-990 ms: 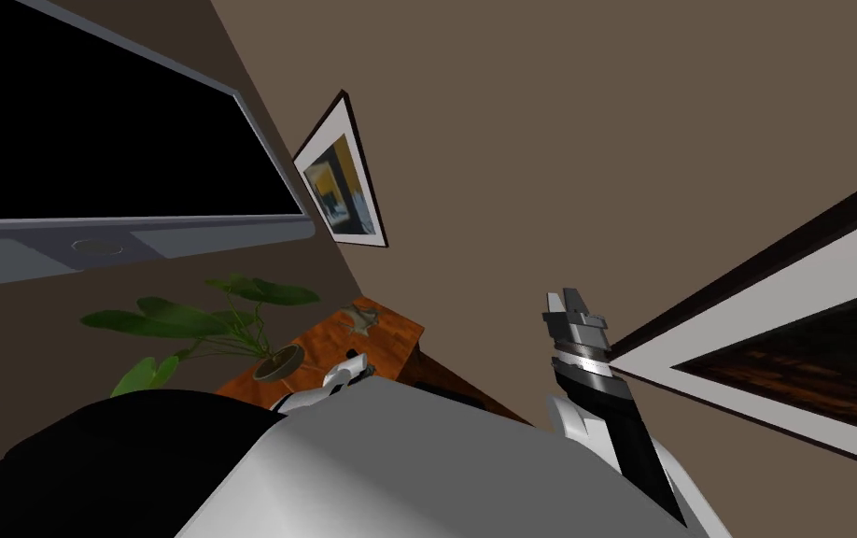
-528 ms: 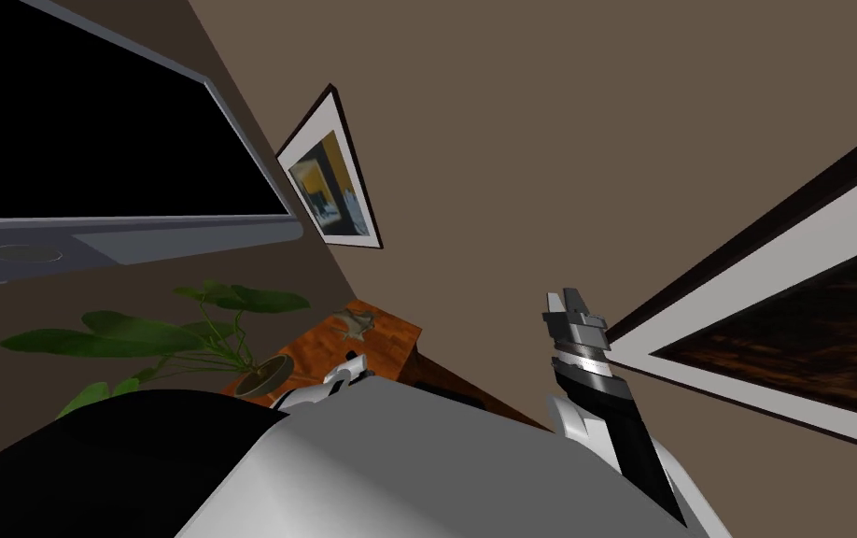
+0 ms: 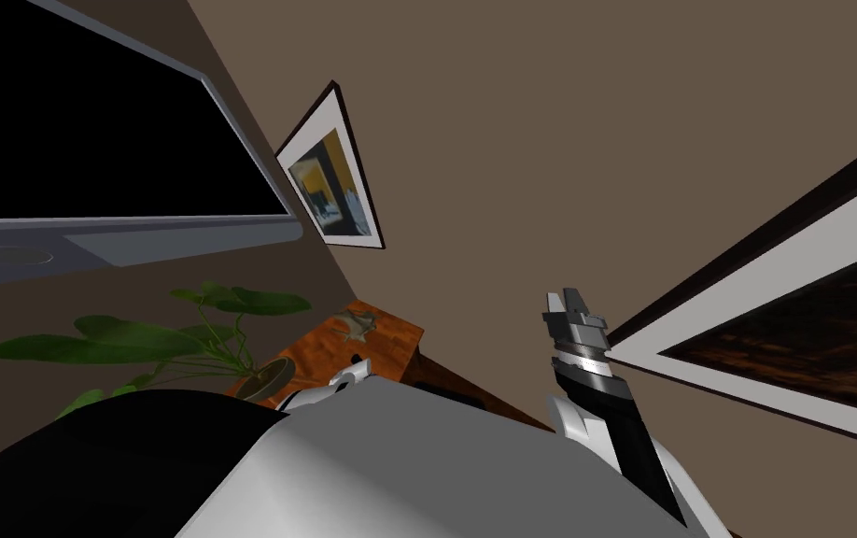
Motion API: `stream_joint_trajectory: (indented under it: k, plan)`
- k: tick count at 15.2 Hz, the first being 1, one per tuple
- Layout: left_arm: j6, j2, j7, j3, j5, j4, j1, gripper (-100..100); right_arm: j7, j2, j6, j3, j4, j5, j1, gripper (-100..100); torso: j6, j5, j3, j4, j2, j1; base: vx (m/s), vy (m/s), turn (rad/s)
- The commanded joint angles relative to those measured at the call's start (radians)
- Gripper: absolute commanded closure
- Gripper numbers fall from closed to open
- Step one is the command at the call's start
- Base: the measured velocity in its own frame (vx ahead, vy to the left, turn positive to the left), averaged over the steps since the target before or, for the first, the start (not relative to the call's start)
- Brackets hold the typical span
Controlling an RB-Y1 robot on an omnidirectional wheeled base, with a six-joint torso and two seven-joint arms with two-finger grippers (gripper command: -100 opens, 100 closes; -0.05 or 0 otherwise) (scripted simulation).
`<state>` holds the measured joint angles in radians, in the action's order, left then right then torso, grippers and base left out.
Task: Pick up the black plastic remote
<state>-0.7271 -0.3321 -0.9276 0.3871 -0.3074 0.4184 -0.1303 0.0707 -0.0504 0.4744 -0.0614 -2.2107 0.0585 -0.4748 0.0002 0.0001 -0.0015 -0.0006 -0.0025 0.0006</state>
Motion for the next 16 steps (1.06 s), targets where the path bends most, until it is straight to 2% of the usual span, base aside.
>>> stream_joint_trajectory:
  k: [1,2,3,4,8,9,13,15,16]
  plan:
    - [0.037,0.026,0.034,-0.02,0.012,-0.01,0.004,-100,0.0,0.0,0.0,0.0,0.0,0.0,0.0,0,0.0,0.0,0.0,0.0,0.0,0.0,-0.002,0.08,-0.036]
    - [0.048,0.034,0.043,-0.025,0.015,-0.015,0.005,-100,0.0,0.0,0.0,0.0,0.0,0.0,0.0,0,0.0,0.0,0.0,0.0,0.0,0.001,0.004,0.103,-0.034]
    - [0.028,0.021,0.023,-0.015,0.007,-0.006,0.007,-100,0.0,0.0,0.0,0.0,0.0,0.0,0.0,0,0.0,0.001,0.0,0.0,0.0,0.003,0.004,0.065,-0.019]
    - [0.035,0.022,0.026,-0.017,0.007,-0.012,0.005,100,0.0,0.0,0.0,0.0,0.0,0.0,0.0,0,0.0,0.0,0.0,0.0,0.0,0.002,0.001,0.023,-0.005]
    - [0.035,0.022,0.027,-0.016,0.006,-0.01,0.004,100,0.0,0.0,0.0,0.0,0.0,0.0,0.0,0,0.0,0.001,-0.001,-0.001,-0.001,0.0,0.001,0.004,-0.001]
    - [0.006,0.003,0.006,-0.003,0.002,0.003,0.002,100,0.0,0.0,0.0,0.0,0.0,0.0,0.0,0,0.0,0.001,-0.001,-0.001,-0.001,0.0,-0.009,-0.048,0.032]
    - [-0.026,-0.019,-0.022,0.014,-0.008,0.017,0.0,100,0.0,0.0,0.0,0.0,0.0,0.0,0.0,0,0.001,0.0,-0.001,-0.001,-0.001,-0.007,0.003,-0.088,0.031]
    - [-0.058,-0.042,-0.051,0.031,-0.017,0.031,-0.002,100,0.0,0.0,0.0,0.0,0.0,0.0,0.0,0,0.001,-0.001,-0.001,-0.001,-0.001,-0.006,-0.005,-0.086,0.024]
    - [-0.043,-0.031,-0.032,0.023,-0.012,0.023,-0.003,100,0.0,0.0,0.0,0.0,0.0,0.0,0.0,0,0.001,-0.001,-0.001,-0.001,-0.001,-0.007,-0.003,-0.052,0.018]
